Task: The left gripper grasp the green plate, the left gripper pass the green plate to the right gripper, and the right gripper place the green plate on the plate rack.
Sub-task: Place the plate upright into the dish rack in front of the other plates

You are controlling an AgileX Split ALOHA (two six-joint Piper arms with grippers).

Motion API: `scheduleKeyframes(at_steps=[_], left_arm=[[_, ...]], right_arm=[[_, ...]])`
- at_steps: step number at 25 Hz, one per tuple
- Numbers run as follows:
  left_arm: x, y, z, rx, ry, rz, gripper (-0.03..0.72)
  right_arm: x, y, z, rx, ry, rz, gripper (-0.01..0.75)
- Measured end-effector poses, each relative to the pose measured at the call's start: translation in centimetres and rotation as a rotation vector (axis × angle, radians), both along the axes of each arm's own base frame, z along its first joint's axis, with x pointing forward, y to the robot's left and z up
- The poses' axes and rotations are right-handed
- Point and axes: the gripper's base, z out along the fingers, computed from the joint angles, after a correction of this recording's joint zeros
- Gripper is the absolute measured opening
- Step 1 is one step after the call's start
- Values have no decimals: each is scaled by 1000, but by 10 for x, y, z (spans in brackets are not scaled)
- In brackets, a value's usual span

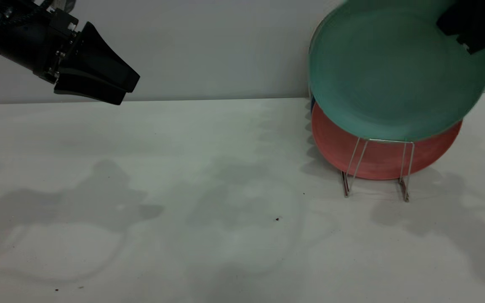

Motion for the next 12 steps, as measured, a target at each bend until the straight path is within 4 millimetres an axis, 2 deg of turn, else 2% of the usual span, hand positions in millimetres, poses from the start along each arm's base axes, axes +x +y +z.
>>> scheduleKeyframes(at_steps=[9, 12], left_arm=[[0, 0, 0, 1, -4, -2, 589], [0, 0, 0, 1, -4, -2, 589]], right_arm=[[1, 0, -3, 11, 9, -9, 55], [3, 1, -10, 36, 32, -26, 55]])
